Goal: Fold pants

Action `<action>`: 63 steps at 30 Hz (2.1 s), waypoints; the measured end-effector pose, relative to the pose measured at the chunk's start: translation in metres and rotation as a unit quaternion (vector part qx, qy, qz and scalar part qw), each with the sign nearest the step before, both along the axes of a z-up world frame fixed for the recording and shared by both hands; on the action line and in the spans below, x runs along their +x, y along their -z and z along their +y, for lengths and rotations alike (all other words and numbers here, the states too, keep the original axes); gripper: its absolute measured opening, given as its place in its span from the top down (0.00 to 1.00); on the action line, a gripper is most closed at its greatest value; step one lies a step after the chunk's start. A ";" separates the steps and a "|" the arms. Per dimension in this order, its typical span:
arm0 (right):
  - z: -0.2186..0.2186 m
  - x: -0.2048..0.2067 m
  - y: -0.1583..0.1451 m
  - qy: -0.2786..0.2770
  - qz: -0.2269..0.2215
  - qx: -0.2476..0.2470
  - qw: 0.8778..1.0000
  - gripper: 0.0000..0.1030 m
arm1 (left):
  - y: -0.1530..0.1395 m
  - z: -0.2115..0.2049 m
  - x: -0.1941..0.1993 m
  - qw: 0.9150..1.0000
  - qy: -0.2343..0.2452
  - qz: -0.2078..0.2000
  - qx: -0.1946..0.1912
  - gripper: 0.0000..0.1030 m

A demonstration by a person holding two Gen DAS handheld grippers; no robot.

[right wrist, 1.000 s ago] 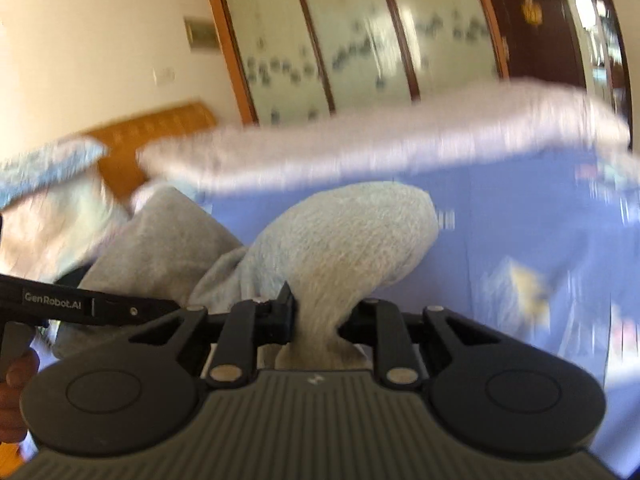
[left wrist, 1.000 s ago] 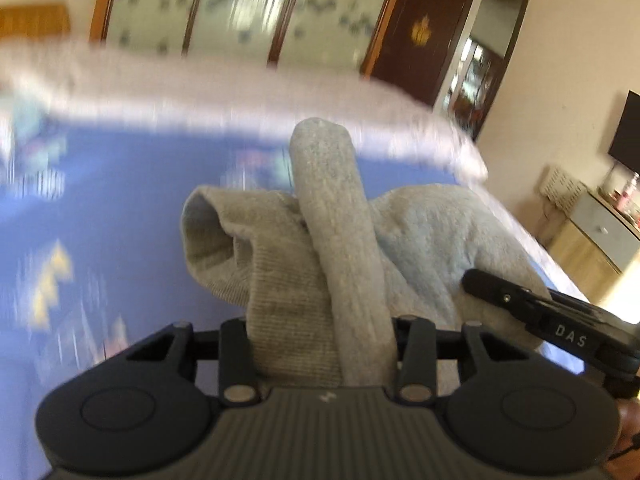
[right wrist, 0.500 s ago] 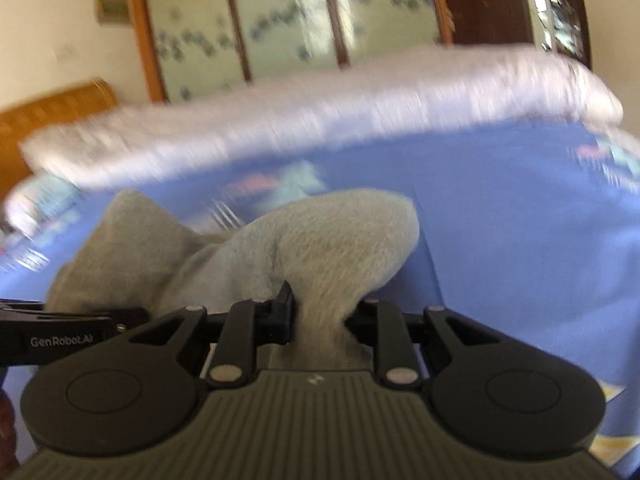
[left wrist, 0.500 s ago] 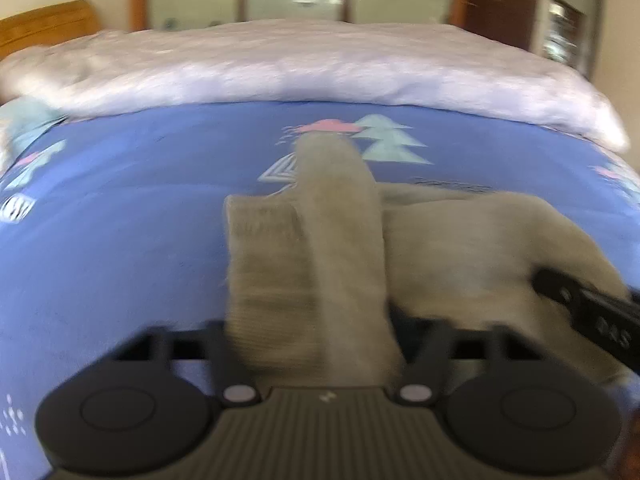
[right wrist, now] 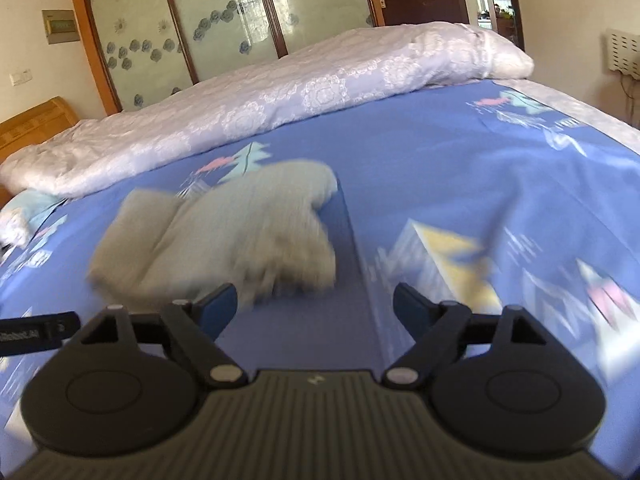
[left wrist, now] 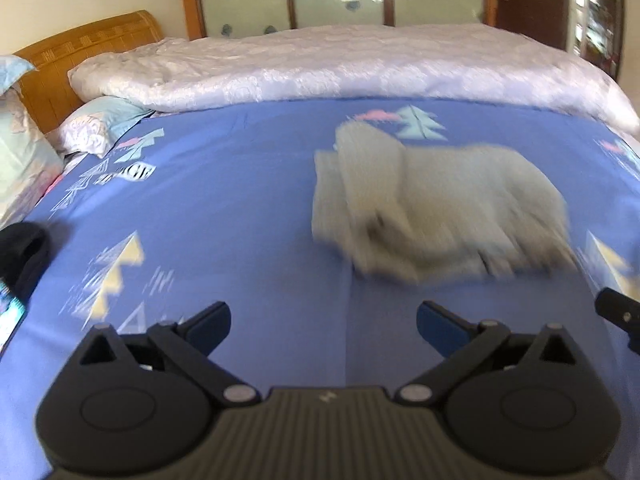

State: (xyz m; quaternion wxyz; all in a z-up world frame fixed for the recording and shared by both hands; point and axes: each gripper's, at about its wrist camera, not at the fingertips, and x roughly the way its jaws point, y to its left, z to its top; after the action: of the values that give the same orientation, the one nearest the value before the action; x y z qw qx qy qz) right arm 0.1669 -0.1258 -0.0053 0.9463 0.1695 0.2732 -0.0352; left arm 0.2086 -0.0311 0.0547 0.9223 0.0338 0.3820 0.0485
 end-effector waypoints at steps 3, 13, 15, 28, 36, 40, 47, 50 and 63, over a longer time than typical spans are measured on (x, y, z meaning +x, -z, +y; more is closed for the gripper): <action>0.002 -0.041 0.000 0.001 0.008 0.011 1.000 0.06 | -0.008 -0.004 -0.045 1.000 0.012 0.010 0.002 0.00; 0.027 -0.120 -0.011 -0.033 0.042 -0.001 0.999 0.00 | -0.031 0.017 -0.160 0.999 0.003 0.015 -0.041 0.00; 0.027 -0.133 -0.015 -0.036 0.040 0.020 0.998 0.00 | -0.032 0.017 -0.172 0.999 0.004 0.017 -0.045 0.00; 0.041 -0.178 -0.024 -0.038 0.020 0.049 0.998 0.00 | -0.019 0.003 -0.223 1.000 0.002 0.001 -0.007 0.00; 0.051 -0.178 -0.016 -0.030 0.023 0.047 0.998 0.00 | -0.014 0.003 -0.229 1.000 -0.005 0.008 0.011 0.00; 0.055 -0.179 -0.013 -0.026 0.023 0.039 0.999 0.00 | -0.009 0.004 -0.227 1.000 -0.005 0.015 0.012 0.00; 0.058 -0.181 -0.011 -0.018 0.025 0.026 0.999 0.00 | -0.004 0.001 -0.224 1.000 0.002 0.026 0.012 0.00; 0.052 -0.183 -0.011 -0.004 0.022 0.023 0.999 0.00 | -0.005 -0.001 -0.223 1.000 0.006 0.019 0.013 0.00; 0.027 -0.183 -0.010 0.020 0.023 0.051 0.998 0.00 | -0.006 -0.017 -0.218 0.999 0.013 0.036 0.019 0.00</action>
State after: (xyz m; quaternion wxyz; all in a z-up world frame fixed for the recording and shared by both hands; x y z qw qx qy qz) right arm -0.0162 -0.0989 0.0042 0.9289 0.2225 0.2926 -0.0441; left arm -0.0090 -0.0484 0.0608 0.9077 0.0580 0.4135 0.0423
